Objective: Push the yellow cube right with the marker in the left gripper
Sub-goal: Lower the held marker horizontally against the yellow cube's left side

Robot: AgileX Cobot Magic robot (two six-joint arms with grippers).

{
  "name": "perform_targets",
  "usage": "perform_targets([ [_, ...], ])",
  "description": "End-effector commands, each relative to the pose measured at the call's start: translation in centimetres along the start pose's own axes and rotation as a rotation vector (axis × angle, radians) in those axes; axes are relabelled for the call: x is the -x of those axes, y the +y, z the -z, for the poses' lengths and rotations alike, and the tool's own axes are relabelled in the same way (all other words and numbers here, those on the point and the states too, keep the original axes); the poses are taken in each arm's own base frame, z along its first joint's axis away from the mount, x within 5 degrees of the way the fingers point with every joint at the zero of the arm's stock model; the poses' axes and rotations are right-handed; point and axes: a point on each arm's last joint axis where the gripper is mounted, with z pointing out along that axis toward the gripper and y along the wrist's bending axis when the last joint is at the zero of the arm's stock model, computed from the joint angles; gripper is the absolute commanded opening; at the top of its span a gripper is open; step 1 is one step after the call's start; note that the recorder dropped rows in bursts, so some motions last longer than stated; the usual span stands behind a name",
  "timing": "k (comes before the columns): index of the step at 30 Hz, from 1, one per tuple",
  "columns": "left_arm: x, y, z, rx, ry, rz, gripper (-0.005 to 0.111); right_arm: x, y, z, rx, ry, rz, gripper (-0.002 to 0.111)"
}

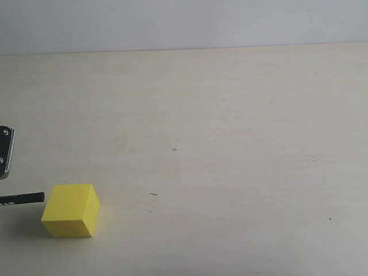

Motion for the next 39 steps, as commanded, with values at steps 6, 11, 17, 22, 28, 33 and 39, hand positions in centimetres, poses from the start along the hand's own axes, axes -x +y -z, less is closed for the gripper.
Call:
perform_targets([
  [6,-0.4,-0.1,-0.2,-0.018,0.002,0.02,0.0,0.0,0.0,0.0,-0.006,-0.009,0.005,0.0],
  [11,-0.3,0.0,-0.2,-0.003,-0.002,0.016,0.0,0.0,0.0,0.0,-0.006,-0.009,0.005,0.0],
  [17,-0.3,-0.3,-0.1,-0.041,-0.003,0.031,0.0,0.0,0.0,0.0,-0.006,-0.009,0.005,0.0],
  [22,-0.5,-0.8,-0.1,-0.091,0.016,0.032,0.0,0.0,0.0,0.0,-0.006,-0.009,0.005,0.0],
  [28,-0.4,-0.7,-0.1,-0.076,0.012,0.028,0.0,0.0,0.0,0.0,-0.006,-0.009,0.005,0.0],
  [33,-0.3,0.0,0.4,-0.061,-0.008,-0.001,0.0,0.0,0.0,0.0,-0.006,-0.009,0.005,0.0],
  [39,0.3,0.3,1.2,-0.099,-0.067,-0.023,0.0,0.0,0.0,0.0,-0.006,-0.009,0.005,0.0],
])
